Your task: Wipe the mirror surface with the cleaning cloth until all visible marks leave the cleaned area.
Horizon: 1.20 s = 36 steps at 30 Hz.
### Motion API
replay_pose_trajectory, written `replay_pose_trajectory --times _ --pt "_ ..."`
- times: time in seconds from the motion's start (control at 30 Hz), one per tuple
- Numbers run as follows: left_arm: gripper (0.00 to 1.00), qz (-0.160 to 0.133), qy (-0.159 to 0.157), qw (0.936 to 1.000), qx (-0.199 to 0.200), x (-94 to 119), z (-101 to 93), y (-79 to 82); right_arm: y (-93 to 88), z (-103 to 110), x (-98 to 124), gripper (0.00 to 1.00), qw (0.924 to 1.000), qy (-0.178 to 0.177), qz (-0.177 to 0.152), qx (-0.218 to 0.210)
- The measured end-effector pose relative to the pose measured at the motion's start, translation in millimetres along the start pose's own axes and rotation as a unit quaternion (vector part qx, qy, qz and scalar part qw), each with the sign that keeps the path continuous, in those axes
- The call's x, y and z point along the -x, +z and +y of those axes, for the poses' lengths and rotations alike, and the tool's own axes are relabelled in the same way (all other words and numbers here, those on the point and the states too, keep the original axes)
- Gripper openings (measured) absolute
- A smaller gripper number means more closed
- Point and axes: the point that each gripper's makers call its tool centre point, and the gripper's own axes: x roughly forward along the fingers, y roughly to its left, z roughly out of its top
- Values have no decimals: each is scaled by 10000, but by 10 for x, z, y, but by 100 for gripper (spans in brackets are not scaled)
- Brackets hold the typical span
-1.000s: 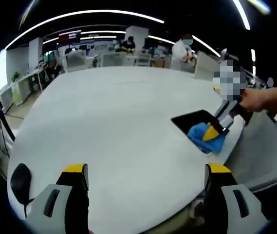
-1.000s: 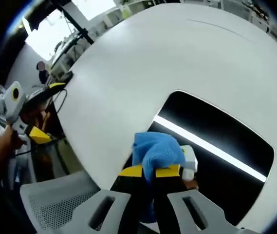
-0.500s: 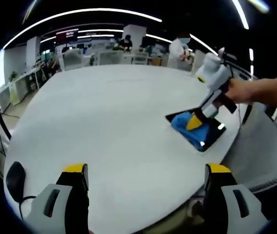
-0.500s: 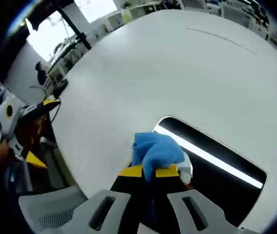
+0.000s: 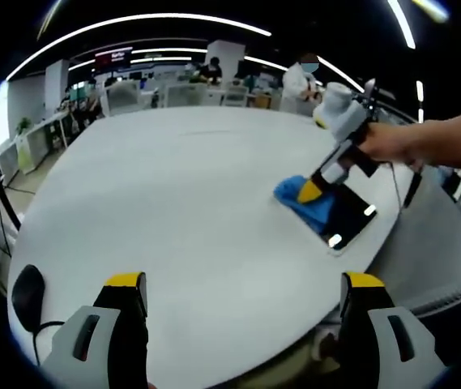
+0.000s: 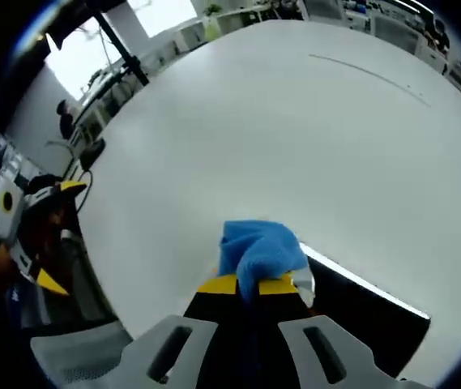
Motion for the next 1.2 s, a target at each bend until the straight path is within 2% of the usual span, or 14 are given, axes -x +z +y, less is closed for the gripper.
replay_pose_trajectory --times 0.33,0.63,1.2 --pt "99 -12 30 10000 7 17 22 17 108 -82 -25 0 9999 -13 -22 -99" --pt "99 1 59 10000 21 27 55 -8 100 -75 -20 0 10000 -15 33 -43" --pt "99 -15 43 10000 -43 16 64 68 87 -67 -7 0 9999 -26 -13 139"
